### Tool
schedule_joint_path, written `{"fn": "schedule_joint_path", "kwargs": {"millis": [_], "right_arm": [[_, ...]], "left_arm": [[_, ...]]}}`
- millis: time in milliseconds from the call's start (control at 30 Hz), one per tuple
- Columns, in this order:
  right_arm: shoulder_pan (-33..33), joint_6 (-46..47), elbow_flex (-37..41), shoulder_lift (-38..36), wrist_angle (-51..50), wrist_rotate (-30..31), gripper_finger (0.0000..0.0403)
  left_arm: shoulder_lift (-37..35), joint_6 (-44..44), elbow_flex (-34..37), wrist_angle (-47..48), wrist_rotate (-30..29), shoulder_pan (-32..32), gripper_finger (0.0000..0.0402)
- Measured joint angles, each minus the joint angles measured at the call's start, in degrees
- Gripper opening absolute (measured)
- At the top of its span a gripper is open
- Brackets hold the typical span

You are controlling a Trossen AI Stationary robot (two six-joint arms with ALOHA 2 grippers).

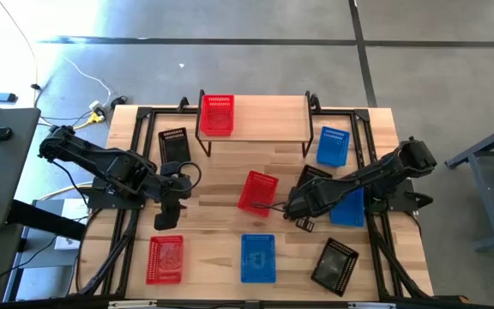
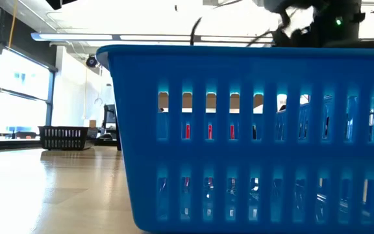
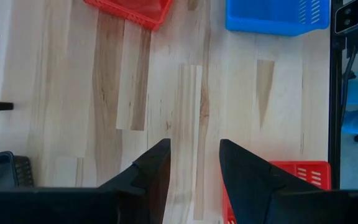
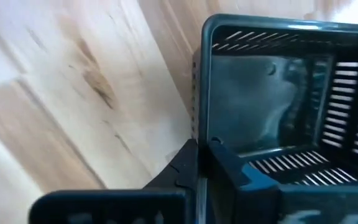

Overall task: Stack baskets on shelf by color
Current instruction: Put the top right black basket on the shelf

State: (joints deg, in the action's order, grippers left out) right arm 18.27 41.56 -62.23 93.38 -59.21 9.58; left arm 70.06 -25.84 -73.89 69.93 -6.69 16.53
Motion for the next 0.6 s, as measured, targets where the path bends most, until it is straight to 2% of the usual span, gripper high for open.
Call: {"fn": "schedule_joint_path", "kwargs": {"millis": [300, 600], "right_arm": [[1.93, 1.01, -9.17, 0.0, -1.9, 1.51, 0.0002], [2.86, -1.54, -20.06, -0.01, -6.61, 6.63, 0.0001]], "left_arm": [[0.0, 0.13, 0.0, 0.0, 0.03, 0.0, 0.0127], [0.0, 0.02, 0.0, 0.0, 0.06, 0.0, 0.0127]]}}
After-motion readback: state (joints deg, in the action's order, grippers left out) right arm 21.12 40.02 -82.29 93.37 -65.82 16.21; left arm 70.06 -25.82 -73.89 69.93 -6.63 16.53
